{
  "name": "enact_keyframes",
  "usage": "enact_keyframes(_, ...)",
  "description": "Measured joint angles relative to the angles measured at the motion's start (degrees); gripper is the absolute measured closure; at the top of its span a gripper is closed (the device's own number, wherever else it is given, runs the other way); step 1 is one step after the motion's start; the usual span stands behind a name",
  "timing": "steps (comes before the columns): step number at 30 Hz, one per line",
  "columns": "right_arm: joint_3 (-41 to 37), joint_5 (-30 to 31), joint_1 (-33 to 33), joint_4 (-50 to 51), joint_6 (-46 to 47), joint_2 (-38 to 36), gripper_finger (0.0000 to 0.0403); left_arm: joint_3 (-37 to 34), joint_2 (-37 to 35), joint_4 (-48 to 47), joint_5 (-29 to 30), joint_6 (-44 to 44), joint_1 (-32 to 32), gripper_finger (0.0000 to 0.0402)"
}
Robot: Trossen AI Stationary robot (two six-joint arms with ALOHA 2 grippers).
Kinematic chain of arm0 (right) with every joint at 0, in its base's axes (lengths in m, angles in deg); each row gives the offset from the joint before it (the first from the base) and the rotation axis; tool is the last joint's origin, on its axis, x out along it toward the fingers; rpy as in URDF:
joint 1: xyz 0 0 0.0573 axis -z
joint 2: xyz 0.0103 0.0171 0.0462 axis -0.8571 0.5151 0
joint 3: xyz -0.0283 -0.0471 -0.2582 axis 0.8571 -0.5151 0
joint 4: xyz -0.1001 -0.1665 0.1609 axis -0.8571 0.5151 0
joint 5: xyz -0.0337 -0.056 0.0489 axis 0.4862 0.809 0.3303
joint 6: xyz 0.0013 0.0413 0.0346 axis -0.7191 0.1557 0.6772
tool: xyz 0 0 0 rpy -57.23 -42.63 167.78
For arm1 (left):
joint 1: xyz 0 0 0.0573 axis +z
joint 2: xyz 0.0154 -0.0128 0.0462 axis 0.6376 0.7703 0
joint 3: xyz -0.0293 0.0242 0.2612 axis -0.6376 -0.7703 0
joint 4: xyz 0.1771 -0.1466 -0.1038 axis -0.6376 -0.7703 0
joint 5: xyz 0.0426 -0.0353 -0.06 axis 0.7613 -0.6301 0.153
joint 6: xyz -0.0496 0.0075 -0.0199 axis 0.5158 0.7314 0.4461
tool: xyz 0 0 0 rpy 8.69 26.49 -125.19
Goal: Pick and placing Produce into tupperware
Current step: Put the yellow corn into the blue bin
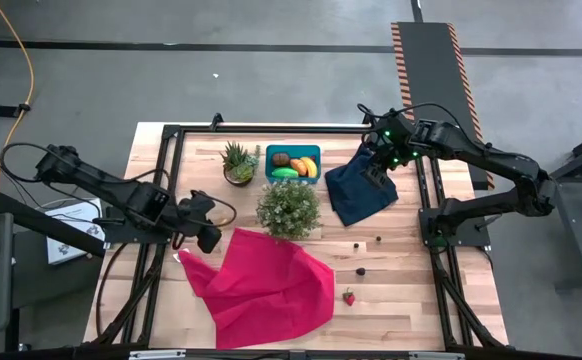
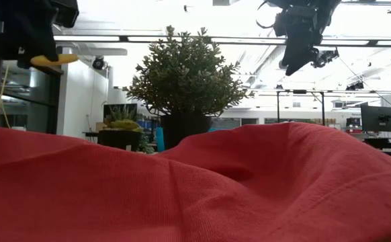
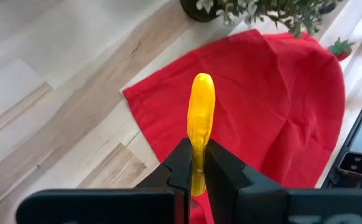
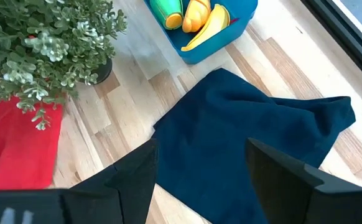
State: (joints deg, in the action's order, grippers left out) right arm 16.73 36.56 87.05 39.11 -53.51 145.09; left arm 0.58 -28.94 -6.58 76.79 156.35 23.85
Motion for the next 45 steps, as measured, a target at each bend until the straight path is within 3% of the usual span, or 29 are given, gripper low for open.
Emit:
enact_keyframes(16, 0.0, 0.5, 0.1, 0.0, -1.0, 0.0, 0.0171, 0.0, -11.3, 0.2, 11.3, -1.6, 0.0, 0.0378)
enact_keyframes(29, 0.0, 0.4, 0.1, -0.1, -0.9, 0.0, 0.0171, 0.0, -16.5, 0.7, 17.2, -6.8, 0.0, 0.0378)
enact_keyframes(45, 0.0, 0.4, 0.1, -1.2, 2.6, 0.0, 0.0171, 0.0, -21.1, 7.9, 26.2, -21.3, 0.0, 0.0378)
